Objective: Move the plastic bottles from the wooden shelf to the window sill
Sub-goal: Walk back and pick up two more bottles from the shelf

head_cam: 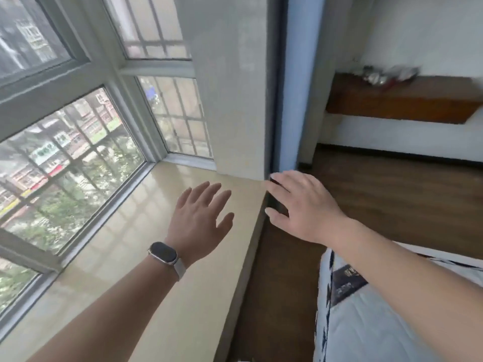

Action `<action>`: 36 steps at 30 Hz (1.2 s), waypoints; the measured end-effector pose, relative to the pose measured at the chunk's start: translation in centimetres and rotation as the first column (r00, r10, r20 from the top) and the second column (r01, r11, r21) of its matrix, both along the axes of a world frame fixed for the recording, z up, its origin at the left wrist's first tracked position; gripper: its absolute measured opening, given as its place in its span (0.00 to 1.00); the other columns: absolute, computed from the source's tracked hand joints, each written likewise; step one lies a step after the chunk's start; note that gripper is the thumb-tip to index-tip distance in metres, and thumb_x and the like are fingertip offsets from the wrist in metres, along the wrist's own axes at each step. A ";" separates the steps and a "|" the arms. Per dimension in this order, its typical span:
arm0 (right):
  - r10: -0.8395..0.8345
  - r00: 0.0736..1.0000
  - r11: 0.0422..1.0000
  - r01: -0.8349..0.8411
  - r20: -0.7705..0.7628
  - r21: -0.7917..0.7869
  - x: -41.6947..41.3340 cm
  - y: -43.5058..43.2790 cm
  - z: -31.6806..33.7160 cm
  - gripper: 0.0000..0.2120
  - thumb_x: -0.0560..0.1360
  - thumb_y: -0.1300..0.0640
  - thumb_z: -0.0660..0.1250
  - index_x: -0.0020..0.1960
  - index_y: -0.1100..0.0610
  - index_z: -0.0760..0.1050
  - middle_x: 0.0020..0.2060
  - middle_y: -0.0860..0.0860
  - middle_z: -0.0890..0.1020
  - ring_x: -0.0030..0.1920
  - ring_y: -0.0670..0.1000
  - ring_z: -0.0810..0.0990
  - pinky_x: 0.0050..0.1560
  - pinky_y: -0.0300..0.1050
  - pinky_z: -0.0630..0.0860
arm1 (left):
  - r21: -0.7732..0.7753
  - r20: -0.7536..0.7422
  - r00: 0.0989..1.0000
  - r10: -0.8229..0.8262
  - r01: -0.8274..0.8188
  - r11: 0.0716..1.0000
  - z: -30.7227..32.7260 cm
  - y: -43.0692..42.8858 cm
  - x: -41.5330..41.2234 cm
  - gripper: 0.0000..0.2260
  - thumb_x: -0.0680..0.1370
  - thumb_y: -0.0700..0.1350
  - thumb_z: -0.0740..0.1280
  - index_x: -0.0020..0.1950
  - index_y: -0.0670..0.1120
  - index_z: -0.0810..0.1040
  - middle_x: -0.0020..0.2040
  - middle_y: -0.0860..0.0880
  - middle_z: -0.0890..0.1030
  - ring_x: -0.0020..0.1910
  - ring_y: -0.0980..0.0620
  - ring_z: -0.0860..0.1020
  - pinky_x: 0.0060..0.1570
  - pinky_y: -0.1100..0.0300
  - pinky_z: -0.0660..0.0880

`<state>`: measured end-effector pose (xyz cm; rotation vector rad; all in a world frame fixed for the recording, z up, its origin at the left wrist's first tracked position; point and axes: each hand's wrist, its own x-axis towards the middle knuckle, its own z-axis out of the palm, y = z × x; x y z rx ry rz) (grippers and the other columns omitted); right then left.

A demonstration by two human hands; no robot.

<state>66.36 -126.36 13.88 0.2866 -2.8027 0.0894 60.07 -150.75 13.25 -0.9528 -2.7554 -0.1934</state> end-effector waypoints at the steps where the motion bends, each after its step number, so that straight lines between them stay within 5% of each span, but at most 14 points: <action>1: -0.030 0.999 1.000 0.030 -0.019 0.001 0.3 1.5 0.1 0.26 0.75 0.42 0.60 0.66 0.57 0.75 0.62 0.57 0.78 0.62 0.62 0.76 0.62 0.59 0.73 | 0.006 -0.012 0.999 -0.040 0.040 0.999 0.2 1.6 -0.7 0.25 0.78 0.59 0.56 0.69 0.49 0.76 0.69 0.44 0.77 0.70 0.39 0.72 0.69 0.39 0.68; 14: -0.305 0.940 0.952 0.307 -0.152 -0.010 1.2 12.6 0.2 0.25 0.74 0.44 0.62 0.64 0.57 0.77 0.61 0.56 0.80 0.61 0.61 0.77 0.62 0.56 0.72 | 0.023 -0.081 0.925 -0.372 0.375 0.927 1.1 15.7 -6.5 0.21 0.78 0.55 0.61 0.68 0.48 0.77 0.66 0.46 0.79 0.68 0.41 0.74 0.64 0.44 0.71; 19: -0.405 0.904 0.911 0.411 -0.138 0.014 -0.9 16.4 0.0 0.25 0.75 0.43 0.61 0.65 0.57 0.77 0.62 0.56 0.79 0.61 0.61 0.77 0.62 0.56 0.72 | 0.013 -0.080 0.882 -0.465 0.467 0.884 0.3 20.6 -10.9 0.23 0.79 0.57 0.57 0.68 0.47 0.77 0.66 0.44 0.79 0.66 0.38 0.75 0.63 0.41 0.73; 36: -0.670 0.740 0.732 0.673 -0.065 0.108 -11.1 25.5 2.2 0.25 0.77 0.42 0.60 0.67 0.55 0.75 0.65 0.55 0.77 0.66 0.59 0.73 0.65 0.57 0.69 | 0.136 -0.269 0.716 -0.644 0.691 0.710 1.8 35.8 -26.8 0.19 0.78 0.53 0.65 0.64 0.44 0.79 0.63 0.41 0.80 0.64 0.36 0.77 0.61 0.38 0.73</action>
